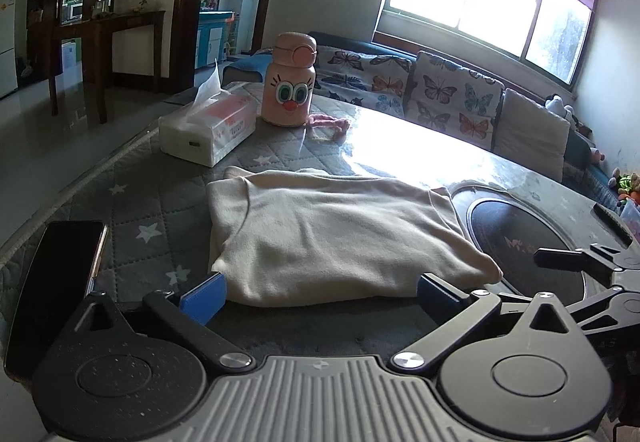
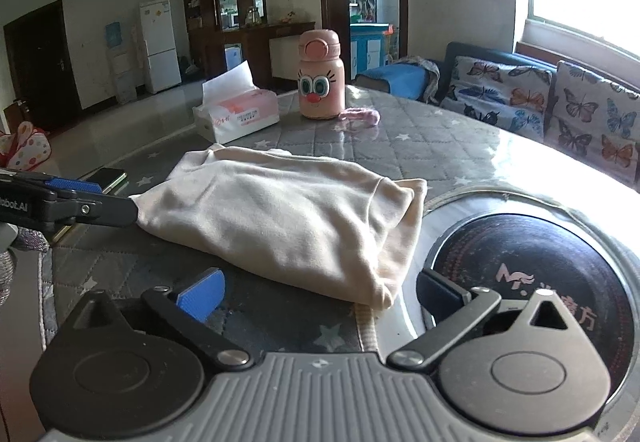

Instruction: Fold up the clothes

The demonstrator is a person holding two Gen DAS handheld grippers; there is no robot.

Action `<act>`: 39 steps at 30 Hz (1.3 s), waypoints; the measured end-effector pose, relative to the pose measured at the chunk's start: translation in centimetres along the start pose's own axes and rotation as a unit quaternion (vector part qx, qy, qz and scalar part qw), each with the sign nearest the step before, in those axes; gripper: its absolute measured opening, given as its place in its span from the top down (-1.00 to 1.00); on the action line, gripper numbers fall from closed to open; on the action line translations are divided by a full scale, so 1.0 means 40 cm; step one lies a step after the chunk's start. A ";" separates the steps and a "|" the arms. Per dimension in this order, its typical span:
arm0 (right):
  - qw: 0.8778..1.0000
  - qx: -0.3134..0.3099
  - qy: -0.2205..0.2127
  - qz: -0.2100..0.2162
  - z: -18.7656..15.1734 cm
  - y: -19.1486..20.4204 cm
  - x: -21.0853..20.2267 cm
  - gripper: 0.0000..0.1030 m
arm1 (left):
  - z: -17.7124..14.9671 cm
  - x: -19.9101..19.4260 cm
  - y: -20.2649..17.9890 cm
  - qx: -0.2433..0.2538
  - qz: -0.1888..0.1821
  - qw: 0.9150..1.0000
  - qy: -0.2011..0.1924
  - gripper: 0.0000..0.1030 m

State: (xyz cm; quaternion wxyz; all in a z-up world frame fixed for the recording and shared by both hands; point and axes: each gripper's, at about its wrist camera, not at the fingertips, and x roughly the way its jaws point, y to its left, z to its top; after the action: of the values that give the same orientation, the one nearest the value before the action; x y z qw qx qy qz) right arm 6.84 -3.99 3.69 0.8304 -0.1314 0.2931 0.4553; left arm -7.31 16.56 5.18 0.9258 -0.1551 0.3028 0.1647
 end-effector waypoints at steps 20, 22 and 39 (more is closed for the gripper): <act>0.999 0.035 -0.014 -0.032 -0.051 0.016 -0.064 -1.00 | -0.064 -0.051 -0.049 0.028 0.013 1.000 0.001 -1.00; 0.999 0.035 -0.016 -0.036 -0.058 0.024 -0.078 -1.00 | -0.072 -0.063 -0.055 0.033 0.013 0.999 -0.001 -1.00; 0.998 0.031 -0.052 -0.011 -0.073 0.003 -0.113 -1.00 | -0.082 -0.050 -0.124 0.047 0.062 0.997 0.006 -1.00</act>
State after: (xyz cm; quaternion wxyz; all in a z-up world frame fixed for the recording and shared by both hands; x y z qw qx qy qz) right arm 3.79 -8.40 4.10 0.8530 -0.0849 0.2618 0.4434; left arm -8.52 10.41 4.82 0.9183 -0.0929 0.3249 0.2063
